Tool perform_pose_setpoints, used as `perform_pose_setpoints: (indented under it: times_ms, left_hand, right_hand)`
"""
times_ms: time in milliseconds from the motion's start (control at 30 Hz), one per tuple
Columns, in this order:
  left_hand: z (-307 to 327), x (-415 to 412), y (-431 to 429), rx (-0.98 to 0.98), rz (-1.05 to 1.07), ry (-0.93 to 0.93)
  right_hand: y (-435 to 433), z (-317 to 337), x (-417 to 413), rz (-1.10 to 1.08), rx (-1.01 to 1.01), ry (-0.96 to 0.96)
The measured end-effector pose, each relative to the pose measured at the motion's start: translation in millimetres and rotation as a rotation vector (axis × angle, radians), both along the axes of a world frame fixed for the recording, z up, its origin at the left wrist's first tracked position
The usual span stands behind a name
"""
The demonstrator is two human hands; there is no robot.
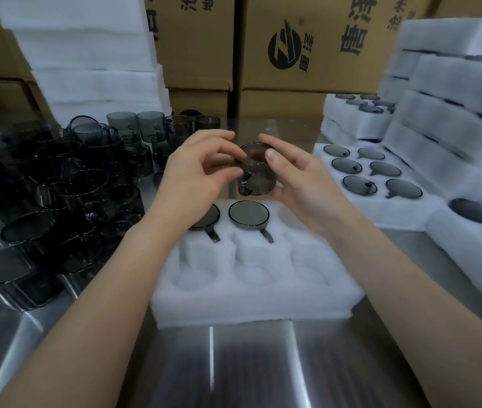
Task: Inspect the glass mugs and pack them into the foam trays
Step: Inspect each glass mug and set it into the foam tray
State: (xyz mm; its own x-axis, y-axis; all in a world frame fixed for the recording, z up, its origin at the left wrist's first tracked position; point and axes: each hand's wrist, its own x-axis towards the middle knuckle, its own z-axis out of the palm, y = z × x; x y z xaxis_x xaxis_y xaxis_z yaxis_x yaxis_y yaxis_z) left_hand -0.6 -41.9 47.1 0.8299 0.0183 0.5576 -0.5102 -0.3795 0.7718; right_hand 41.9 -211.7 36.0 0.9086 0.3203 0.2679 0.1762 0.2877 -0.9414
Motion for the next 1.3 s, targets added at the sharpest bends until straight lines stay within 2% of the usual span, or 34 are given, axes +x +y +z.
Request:
perform_pose_setpoints:
  times_ms: [100, 233, 300, 467, 700, 867, 1033, 1133, 1200, 1300]
  left_hand:
    - [-3.1, -1.6, -1.3, -0.103, -0.012, 0.102]
    - [-6.3, -1.4, -2.1, -0.075, -0.145, 0.233]
    - [-8.5, -1.6, -5.1, -0.012, -0.164, 0.221]
    - [-12.3, 0.9, -6.2, 0.067, 0.020, 0.069]
    - [-10.3, -2.8, -4.1, 0.102, -0.037, 0.004]
    - [-8.7, -4.4, -5.0, 0.216, -0.059, -0.088]
    - [-8.0, -5.2, -7.1, 0.301, -0.051, -0.187]
    - [-9.7, -4.6, -5.0, 0.289, -0.014, -0.190]
    - [-10.3, -3.8, -3.6, 0.248, 0.009, -0.149]
    - [-9.3, -2.9, -2.4, 0.086, -0.019, -0.045]
  right_hand:
    - [0.1, 0.9, -0.3, -0.013, 0.108, 0.053]
    - [-3.3, 0.6, -0.1, 0.089, 0.117, 0.022]
    - [-3.1, 1.1, 0.6, 0.092, 0.141, 0.078]
    - [-2.8, 1.0, 2.1, 0.107, 0.170, 0.184]
    - [-1.8, 3.7, -1.8, 0.127, 0.203, 0.190]
    - [1.2, 3.7, -2.9, 0.043, 0.113, 0.146]
    - [7.0, -1.6, -3.5, -0.038, -0.031, -0.035]
    - [6.9, -4.7, -4.2, -0.050, -0.147, -0.133]
    - [6.1, -5.5, -4.0, -0.018, -0.145, -0.149]
    - [4.7, -2.9, -3.4, 0.032, -0.092, -0.156]
